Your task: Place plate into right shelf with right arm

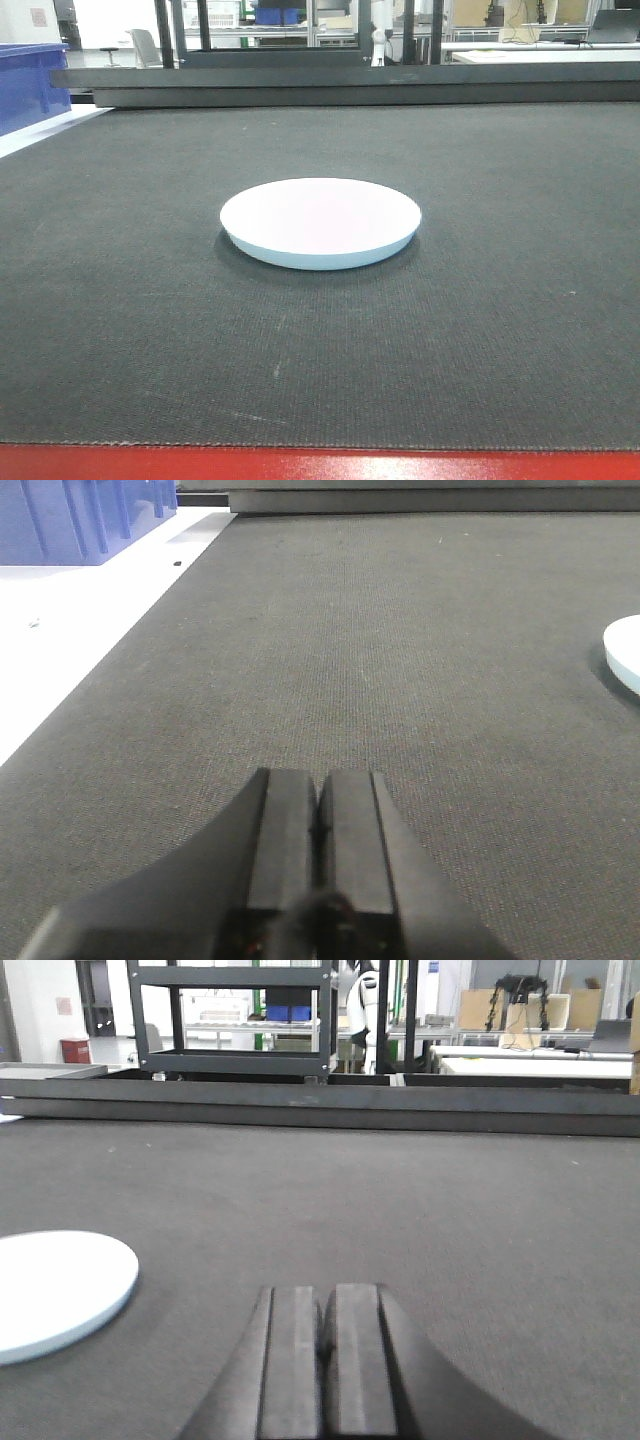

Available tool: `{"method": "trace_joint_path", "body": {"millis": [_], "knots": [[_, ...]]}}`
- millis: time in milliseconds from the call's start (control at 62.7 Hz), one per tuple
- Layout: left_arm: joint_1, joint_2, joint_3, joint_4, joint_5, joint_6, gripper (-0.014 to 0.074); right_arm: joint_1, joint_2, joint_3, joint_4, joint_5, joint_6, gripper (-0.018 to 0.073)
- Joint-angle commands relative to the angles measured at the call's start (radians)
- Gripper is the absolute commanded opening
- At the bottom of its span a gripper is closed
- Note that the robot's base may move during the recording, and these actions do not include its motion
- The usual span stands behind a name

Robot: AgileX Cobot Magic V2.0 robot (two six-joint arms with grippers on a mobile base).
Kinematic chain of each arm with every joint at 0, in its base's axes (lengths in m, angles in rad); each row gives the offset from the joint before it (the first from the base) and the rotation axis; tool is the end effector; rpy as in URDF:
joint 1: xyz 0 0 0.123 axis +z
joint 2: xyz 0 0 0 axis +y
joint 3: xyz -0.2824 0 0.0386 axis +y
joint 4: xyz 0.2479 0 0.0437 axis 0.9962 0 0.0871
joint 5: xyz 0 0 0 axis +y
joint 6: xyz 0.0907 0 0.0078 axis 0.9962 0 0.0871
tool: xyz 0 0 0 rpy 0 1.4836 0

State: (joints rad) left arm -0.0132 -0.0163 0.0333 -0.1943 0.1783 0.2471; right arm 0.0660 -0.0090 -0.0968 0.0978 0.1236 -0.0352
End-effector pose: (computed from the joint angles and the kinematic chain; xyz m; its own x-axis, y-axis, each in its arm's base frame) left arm 0.0560 -0.0039 0.1868 -0.1018 0.0571 -0.9932 0.0530 0.9972 0.0519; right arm 0.0498 0.0044 0.2349 0.0648 0.0662 -0.9957 -0.0821 0.9948 0.0608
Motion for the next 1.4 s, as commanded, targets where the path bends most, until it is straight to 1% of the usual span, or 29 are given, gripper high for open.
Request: {"method": "trace_joint_path", "body": {"millis": [0,32,64,96,223,271,319,399,494,542,606,750,941,1116,1228,1388], "knots": [[-0.007,-0.011,0.007,-0.008,-0.083,-0.003,-0.0047,-0.003,0.057,-0.151,0.002,0.067,0.007,0.0044],[-0.007,-0.011,0.007,-0.008,-0.083,-0.003,-0.0047,-0.003,0.09,-0.205,0.002,0.129,0.007,0.0078],[-0.007,-0.011,0.007,-0.008,-0.083,-0.003,-0.0047,-0.003,0.129,-0.238,0.002,0.164,0.007,0.0112],[-0.007,-0.011,0.007,-0.008,-0.083,-0.003,-0.0047,-0.003,0.171,-0.276,0.002,0.198,0.007,0.0168],[-0.007,-0.011,0.007,-0.008,-0.083,-0.003,-0.0047,-0.003,0.37,-0.389,0.002,0.258,0.007,0.0441],[-0.007,-0.011,0.007,-0.008,-0.083,-0.003,-0.0047,-0.003,0.438,-0.422,0.002,0.267,0.007,0.0504],[-0.007,-0.011,0.007,-0.008,-0.083,-0.003,-0.0047,-0.003,0.532,-0.459,0.002,0.282,0.007,0.0537],[-0.007,-0.011,0.007,-0.008,-0.083,-0.003,-0.0047,0.014,0.677,-0.547,0.002,0.313,0.007,0.0538],[-0.007,-0.011,0.007,-0.008,-0.083,-0.003,-0.0047,0.059,0.846,-0.669,0.001,0.348,0.018,0.0531],[-0.007,-0.011,0.007,-0.008,-0.083,-0.003,-0.0047,0.115,0.96,-0.748,0.001,0.376,0.052,0.0531],[-0.007,-0.011,0.007,-0.008,-0.083,-0.003,-0.0047,0.164,1.074,-0.844,-0.01,0.418,0.089,0.0531],[-0.007,-0.011,0.007,-0.008,-0.083,-0.003,-0.0047,0.269,1.331,-1.073,-0.06,0.524,0.172,0.0531],[-0.007,-0.011,0.007,-0.008,-0.083,-0.003,-0.0047,0.348,1.628,-1.343,-0.144,0.633,0.254,0.0531],[-0.007,-0.011,0.007,-0.008,-0.083,-0.003,-0.0047,0.383,1.805,-1.491,-0.189,0.669,0.266,0.0531],[-0.007,-0.011,0.007,-0.008,-0.083,-0.003,-0.0047,0.391,1.87,-1.531,-0.203,0.66,0.267,0.0531],[-0.007,-0.011,0.007,-0.008,-0.083,-0.003,-0.0047,0.393,1.926,-1.533,-0.214,0.602,0.267,0.0531]]}}
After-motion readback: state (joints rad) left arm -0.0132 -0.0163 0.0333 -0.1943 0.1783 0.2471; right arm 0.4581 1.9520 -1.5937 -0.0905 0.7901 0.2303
